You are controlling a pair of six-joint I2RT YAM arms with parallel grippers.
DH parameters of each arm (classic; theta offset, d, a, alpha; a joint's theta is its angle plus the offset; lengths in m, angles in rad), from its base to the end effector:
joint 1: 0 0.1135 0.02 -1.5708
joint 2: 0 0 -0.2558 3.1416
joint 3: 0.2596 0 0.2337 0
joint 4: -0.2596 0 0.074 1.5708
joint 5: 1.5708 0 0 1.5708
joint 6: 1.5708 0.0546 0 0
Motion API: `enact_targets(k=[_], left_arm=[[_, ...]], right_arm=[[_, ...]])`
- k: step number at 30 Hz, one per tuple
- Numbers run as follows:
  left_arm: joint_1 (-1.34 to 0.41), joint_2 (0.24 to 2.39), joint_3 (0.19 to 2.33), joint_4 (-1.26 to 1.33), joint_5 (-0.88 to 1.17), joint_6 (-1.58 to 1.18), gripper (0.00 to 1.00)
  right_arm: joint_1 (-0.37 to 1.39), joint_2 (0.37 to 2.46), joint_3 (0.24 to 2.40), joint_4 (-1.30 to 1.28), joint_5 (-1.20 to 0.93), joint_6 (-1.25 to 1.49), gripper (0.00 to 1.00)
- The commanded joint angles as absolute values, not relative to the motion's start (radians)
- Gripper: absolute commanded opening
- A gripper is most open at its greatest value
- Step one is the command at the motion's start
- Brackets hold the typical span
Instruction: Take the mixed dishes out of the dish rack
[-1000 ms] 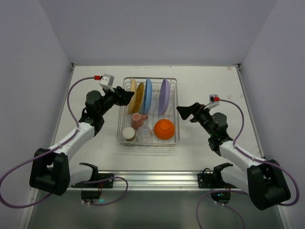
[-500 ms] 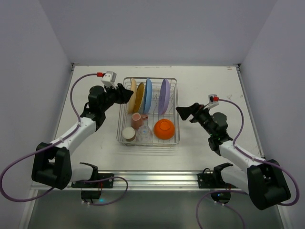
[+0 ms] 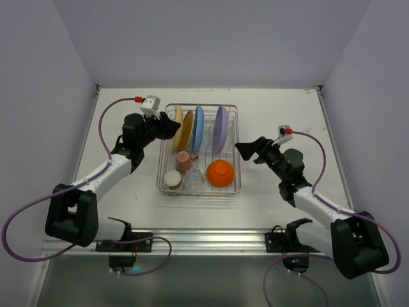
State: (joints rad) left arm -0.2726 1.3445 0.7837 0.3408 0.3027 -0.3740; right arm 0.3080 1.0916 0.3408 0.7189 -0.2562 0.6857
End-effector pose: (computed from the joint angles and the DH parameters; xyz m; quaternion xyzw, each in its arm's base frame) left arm 0.2931 -0.0988 0.2659 0.0550 0.7753 -0.3079 0.5487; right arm 0.2196 0.0844 0.2262 0.0464 0.7164 0.4096 0.5629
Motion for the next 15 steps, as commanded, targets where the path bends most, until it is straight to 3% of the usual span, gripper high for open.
enact_targets(k=[1, 4, 15], left_arm=[[-0.282, 1.348, 0.825, 0.353, 0.324, -0.370, 0.42], [-0.282, 1.350, 0.822, 0.354, 0.324, -0.367, 0.41], [-0.282, 1.342, 0.810, 0.370, 0.354, -0.376, 0.22]], right_arm=[[0.313, 1.103, 0.390, 0.729, -0.276, 0.661, 0.99], [0.313, 1.114, 0.403, 0.710, -0.279, 0.661, 0.99], [0.313, 1.126, 0.416, 0.698, -0.291, 0.658, 0.99]])
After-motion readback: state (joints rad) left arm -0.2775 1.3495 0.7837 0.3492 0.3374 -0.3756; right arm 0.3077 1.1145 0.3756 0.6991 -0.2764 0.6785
